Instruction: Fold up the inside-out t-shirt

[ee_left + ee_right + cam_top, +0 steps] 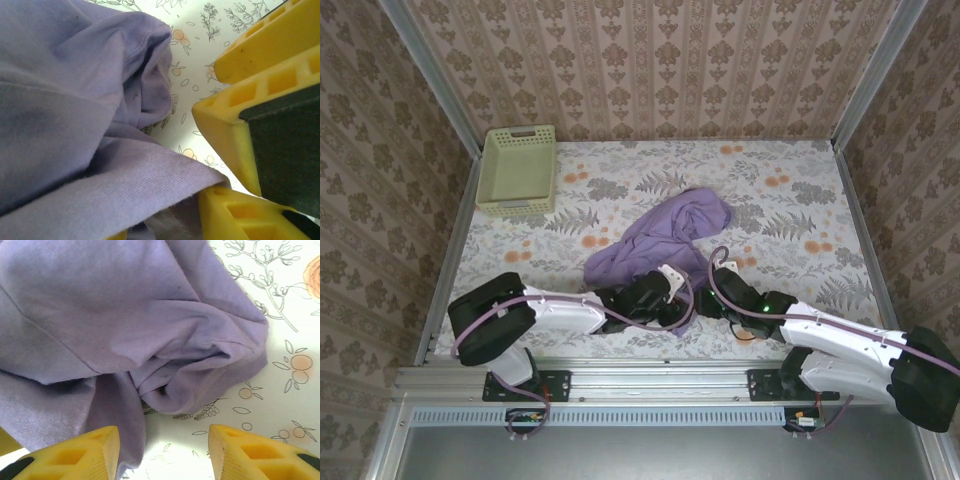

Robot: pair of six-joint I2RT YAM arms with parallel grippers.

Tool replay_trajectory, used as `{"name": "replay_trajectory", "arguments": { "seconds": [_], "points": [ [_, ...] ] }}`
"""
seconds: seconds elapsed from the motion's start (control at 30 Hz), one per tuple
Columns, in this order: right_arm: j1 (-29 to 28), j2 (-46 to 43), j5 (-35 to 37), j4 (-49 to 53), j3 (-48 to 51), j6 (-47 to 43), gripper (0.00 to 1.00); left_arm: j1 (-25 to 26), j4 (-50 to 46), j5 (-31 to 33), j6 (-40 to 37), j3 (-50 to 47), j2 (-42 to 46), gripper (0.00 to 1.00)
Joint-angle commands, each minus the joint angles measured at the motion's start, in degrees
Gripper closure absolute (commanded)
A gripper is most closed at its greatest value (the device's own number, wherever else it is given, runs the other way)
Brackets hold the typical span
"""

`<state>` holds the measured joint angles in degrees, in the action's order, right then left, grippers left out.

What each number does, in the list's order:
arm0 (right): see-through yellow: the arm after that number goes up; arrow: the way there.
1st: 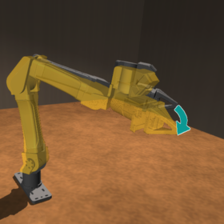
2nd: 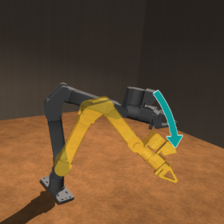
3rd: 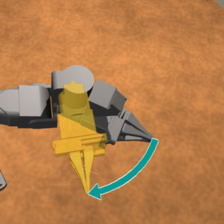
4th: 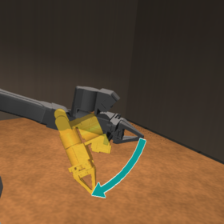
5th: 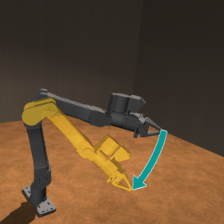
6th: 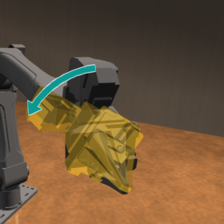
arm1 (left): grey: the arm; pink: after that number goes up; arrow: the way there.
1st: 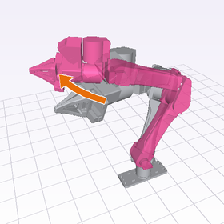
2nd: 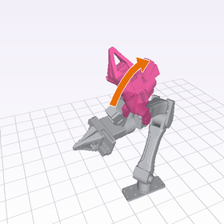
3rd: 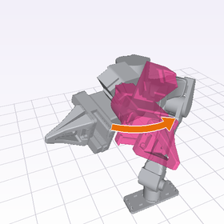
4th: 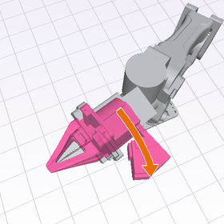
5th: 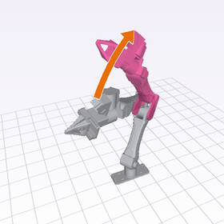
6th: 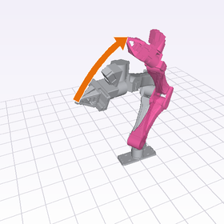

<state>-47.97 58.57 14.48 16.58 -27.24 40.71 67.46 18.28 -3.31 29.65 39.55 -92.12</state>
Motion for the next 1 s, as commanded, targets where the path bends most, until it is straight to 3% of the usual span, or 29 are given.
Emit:
{"name": "replay_trajectory", "arguments": {
  "seconds": [0.0,0.13,0.47,0.8,0.97],
  "points": [
    [-0.02,-0.45,0.56,-0.06,0.61,0.86,0.48,-0.87,1.98,-0.58,-0.73,3.01,-1.62,0.61],
    [0.0,-0.8,0.73,0.1,0.7,0.86,0.48,-1.5,1.02,0.26,-0.9,4.54,-2.65,0.68],
    [0.13,0.71,1.54,0.28,0.46,1.03,0.48,-1.29,-0.58,2.04,-1.17,4.18,-0.5,1.0],
    [2.84,2.75,-0.26,-1.08,-2.16,-0.87,0.47,2.48,-10.45,10.3,-1.29,-2.31,13.95,1.0],
    [5.43,6.25,-0.81,-2.19,-6.36,-4.03,0.45,3.29,-19.02,13.5,0.53,-7.6,27.3,1.0]
  ]
}}
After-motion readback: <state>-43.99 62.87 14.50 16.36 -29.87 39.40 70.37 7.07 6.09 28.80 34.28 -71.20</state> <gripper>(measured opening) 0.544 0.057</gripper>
